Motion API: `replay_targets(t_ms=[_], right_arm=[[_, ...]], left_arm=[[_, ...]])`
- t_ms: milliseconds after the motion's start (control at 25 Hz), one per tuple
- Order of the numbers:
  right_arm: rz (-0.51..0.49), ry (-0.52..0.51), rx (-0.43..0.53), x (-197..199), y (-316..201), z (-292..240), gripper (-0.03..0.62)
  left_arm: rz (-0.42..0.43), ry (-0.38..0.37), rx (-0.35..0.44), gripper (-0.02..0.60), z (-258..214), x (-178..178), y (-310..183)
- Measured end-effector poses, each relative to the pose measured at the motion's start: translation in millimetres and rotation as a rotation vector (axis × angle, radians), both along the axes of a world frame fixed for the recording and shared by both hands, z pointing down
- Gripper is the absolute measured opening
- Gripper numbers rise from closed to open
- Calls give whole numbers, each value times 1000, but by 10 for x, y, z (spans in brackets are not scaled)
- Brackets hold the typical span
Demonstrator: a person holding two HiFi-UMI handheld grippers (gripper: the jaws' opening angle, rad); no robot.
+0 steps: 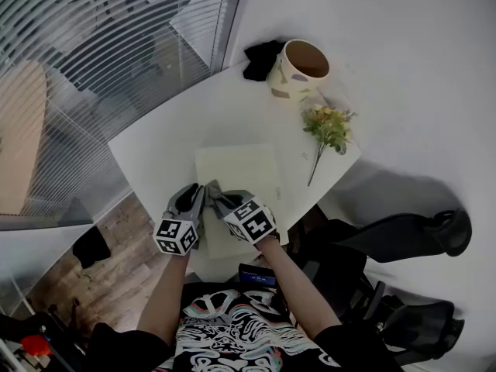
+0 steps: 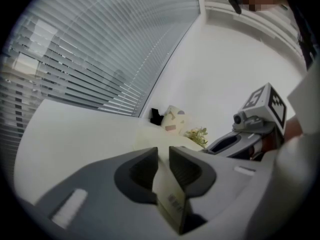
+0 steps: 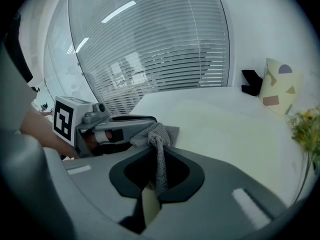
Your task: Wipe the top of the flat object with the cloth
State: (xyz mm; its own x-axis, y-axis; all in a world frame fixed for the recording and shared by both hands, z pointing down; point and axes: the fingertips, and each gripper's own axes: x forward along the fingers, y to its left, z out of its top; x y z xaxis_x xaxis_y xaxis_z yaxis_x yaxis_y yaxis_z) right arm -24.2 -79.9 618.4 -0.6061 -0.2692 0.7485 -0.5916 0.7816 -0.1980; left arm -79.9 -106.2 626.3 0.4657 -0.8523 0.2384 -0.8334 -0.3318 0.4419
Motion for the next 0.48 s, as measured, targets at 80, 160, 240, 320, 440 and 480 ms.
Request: replay_targets(t_ms=[80,160,240,320,440,480], right_arm=[[6,-1,-7,-6,-36,4,18],[10,-1,-12,-17,-69,0,18],[13,-1,-15,-26,-103,-4,17],[18,-2,-16,-33,-138,-7,17],[25,-2,-17,-46,-191,-11,17],[28,-2,-19,-51,-208,-10,17]], left_arm=[[2,-1,0,117,2,-1,-1],[3,-1,-1,115,0,-4,2],[3,0,-1,115,-4,-6,5],[4,4,-2,114,-5,-4,9],[3,4,0,112,-9,-3,14],[3,2,1,112,-9,-4,15]])
